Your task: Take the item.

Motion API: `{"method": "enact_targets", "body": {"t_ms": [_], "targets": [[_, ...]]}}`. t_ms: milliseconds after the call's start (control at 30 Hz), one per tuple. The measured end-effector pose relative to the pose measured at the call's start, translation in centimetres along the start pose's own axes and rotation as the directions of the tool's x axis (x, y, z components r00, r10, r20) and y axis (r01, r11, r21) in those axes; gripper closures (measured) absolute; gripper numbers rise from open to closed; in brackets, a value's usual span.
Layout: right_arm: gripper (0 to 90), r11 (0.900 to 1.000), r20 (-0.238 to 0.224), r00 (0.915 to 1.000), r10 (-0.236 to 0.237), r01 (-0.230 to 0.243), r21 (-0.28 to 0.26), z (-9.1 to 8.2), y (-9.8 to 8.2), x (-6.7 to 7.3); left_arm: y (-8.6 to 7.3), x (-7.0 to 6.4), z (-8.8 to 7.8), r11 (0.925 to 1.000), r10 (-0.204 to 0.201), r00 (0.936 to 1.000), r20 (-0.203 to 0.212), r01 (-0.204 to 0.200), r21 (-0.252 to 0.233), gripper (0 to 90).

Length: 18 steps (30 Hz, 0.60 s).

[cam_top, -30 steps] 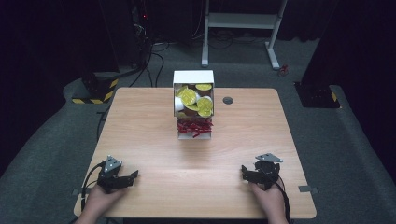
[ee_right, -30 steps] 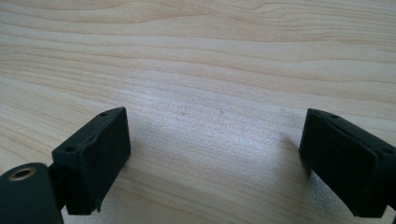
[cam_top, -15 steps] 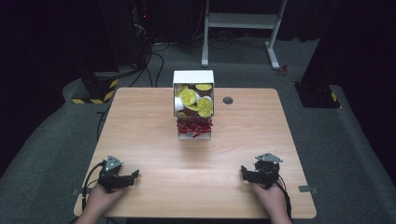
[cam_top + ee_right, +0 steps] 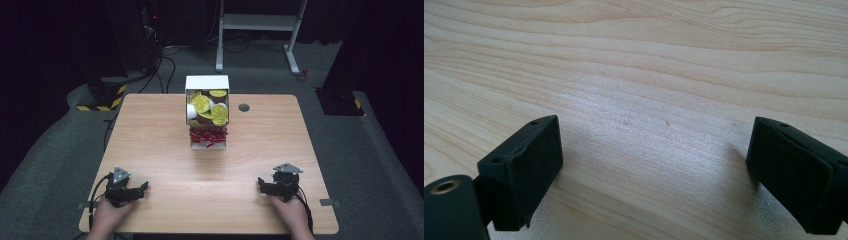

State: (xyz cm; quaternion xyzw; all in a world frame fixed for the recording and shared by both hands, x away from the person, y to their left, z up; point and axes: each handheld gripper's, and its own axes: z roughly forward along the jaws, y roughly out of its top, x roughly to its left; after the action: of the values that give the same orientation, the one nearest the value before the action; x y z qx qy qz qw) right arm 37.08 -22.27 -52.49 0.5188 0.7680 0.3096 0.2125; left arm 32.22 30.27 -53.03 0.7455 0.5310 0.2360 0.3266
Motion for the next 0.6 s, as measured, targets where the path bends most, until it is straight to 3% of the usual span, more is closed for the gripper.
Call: {"method": "enact_targets", "body": {"t_ms": [400, 533, 600], "targets": [[7.7, 1.000, -0.015, 0.9997, -0.020, 0.020, 0.000, -0.23, -0.22, -0.04, 0.30, 0.31, -0.07, 0.9995, 0.017, 0.9997, 0.016, -0.018, 0.026, 16.2], [7.6, 1.000, -0.016, 0.9998, -0.014, 0.014, 0.001, -0.22, -0.21, 0.00, 0.52, 0.48, -0.11, 0.9991, 0.000, 1.0000, 0.001, 0.000, 0.043, 16.3], [7.6, 1.000, -0.018, 0.9997, -0.013, 0.013, 0.002, -0.20, -0.19, 0.02, 0.66, 0.31, -0.19, 0.9990, -0.002, 0.9999, 0.015, 0.002, 0.046, 16.4]]}}
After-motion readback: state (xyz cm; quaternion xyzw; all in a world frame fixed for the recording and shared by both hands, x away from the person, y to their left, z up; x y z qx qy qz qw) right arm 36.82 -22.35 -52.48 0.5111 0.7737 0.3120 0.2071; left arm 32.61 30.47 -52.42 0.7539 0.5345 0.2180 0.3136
